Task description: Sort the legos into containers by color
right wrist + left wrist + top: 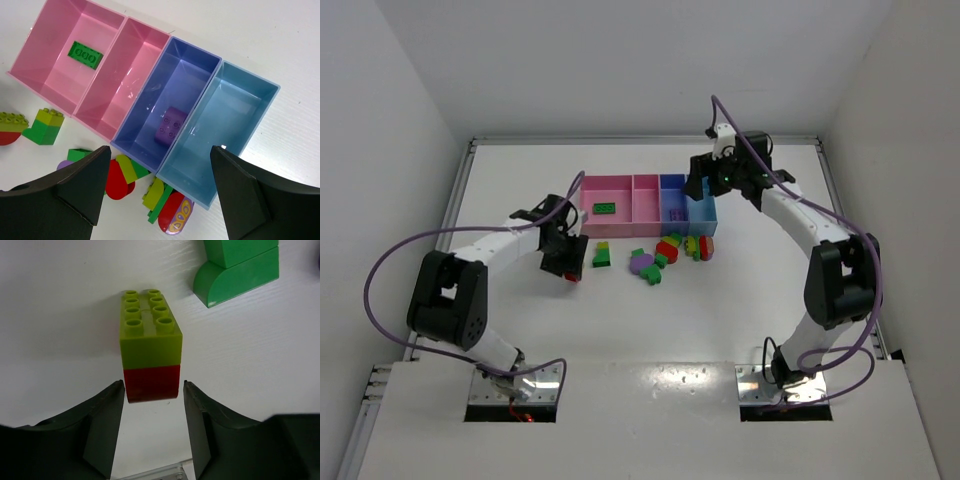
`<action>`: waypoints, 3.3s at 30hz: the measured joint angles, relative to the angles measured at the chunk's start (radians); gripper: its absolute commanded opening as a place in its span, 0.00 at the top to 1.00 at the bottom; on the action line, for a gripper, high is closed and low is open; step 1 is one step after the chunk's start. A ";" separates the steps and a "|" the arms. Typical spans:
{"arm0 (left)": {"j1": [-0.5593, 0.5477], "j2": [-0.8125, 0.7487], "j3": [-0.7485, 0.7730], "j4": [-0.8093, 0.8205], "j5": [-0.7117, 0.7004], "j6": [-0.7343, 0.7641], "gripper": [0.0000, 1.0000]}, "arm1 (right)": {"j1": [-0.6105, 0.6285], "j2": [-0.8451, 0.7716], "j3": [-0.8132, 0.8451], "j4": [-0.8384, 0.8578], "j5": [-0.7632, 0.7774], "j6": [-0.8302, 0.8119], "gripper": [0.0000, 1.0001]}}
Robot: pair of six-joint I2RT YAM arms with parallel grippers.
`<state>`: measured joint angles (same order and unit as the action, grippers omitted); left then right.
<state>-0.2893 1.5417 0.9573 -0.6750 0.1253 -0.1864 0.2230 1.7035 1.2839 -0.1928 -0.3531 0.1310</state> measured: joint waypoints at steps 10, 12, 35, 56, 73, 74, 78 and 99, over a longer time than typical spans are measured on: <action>0.000 0.037 -0.005 0.063 -0.003 0.000 0.89 | -0.011 0.000 0.000 0.000 -0.020 0.000 0.19; 0.000 0.035 -0.005 0.066 0.017 0.025 0.92 | -0.011 0.001 0.000 0.000 -0.055 -0.004 0.19; 0.029 0.010 0.214 -0.267 0.960 0.508 1.00 | 0.055 0.092 0.007 0.088 -1.048 0.088 0.21; 0.020 0.048 0.302 -0.250 1.021 0.465 1.00 | 0.206 0.170 0.008 0.144 -1.088 0.139 0.37; 0.013 0.048 0.303 -0.219 1.048 0.436 1.00 | 0.246 0.213 0.039 0.223 -1.072 0.217 0.80; 0.013 0.048 0.303 -0.217 1.048 0.436 1.00 | 0.246 0.213 0.040 0.225 -1.071 0.221 0.88; 0.011 0.046 0.279 -0.190 1.054 0.428 1.00 | 0.245 0.215 0.040 0.244 -1.062 0.243 0.98; 0.019 -0.082 0.122 -0.121 0.910 0.375 1.00 | -0.019 0.213 0.109 0.348 -0.868 0.335 1.00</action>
<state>-0.2703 1.4597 1.0794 -0.7956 1.0351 0.1890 0.2035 1.9167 1.3933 0.1547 -1.2213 0.4660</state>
